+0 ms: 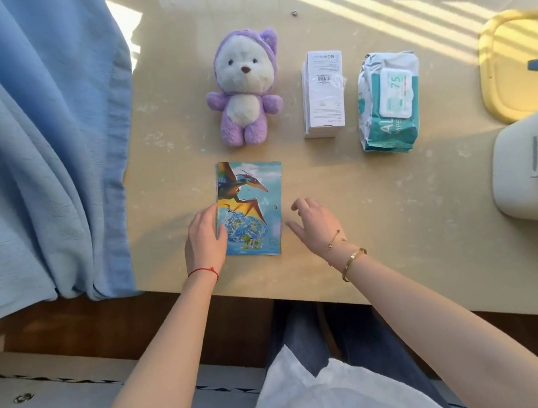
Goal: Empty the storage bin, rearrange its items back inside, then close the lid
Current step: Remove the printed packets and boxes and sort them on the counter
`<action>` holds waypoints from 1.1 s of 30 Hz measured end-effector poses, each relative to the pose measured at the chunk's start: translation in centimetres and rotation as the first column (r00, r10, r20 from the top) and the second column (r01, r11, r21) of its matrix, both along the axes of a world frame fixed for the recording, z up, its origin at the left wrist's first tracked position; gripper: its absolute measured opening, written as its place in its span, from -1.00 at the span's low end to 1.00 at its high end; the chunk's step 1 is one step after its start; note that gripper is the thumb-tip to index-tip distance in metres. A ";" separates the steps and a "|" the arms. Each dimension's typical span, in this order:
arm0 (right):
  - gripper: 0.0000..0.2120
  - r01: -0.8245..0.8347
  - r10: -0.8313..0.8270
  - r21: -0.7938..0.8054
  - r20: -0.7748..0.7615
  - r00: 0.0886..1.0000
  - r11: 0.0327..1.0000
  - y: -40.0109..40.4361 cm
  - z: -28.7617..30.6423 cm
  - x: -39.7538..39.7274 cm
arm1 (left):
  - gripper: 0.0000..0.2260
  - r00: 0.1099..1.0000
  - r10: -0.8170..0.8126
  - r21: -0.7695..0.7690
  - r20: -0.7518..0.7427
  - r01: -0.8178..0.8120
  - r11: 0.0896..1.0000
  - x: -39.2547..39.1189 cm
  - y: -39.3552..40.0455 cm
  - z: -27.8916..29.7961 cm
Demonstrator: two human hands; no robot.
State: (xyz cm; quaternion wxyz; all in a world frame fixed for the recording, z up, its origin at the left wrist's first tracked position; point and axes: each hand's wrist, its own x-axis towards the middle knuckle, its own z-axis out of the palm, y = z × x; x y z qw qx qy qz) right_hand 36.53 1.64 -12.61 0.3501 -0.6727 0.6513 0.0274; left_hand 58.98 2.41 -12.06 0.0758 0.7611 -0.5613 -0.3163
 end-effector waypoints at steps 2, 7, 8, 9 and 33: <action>-0.70 0.043 -0.041 -0.084 0.035 0.999 0.996 0.6 1.5 -1.6 | -0.66 0.998 -0.061 -0.058 0.032 0.063 0.996 -0.2 -0.2 2.1; -0.74 0.148 -0.133 -0.263 0.076 0.988 0.953 3.0 6.1 -6.0 | -0.71 0.976 -0.200 -0.190 0.086 0.213 0.958 -1.7 0.2 7.4; -0.74 0.168 -0.151 -0.291 0.081 0.985 0.942 3.6 7.0 -6.9 | -0.71 0.969 -0.227 -0.207 0.097 0.242 0.948 -2.2 0.4 8.2; -0.75 0.187 -0.168 -0.318 0.087 0.982 0.930 4.3 7.9 -7.7 | -0.71 0.962 -0.251 -0.224 0.109 0.270 0.936 -2.8 0.5 9.1; -0.75 0.426 -0.448 -0.446 0.063 0.892 0.787 13.1 15.0 -45.2 | -0.76 0.891 -0.448 -0.428 0.074 0.435 0.792 -39.3 3.9 17.3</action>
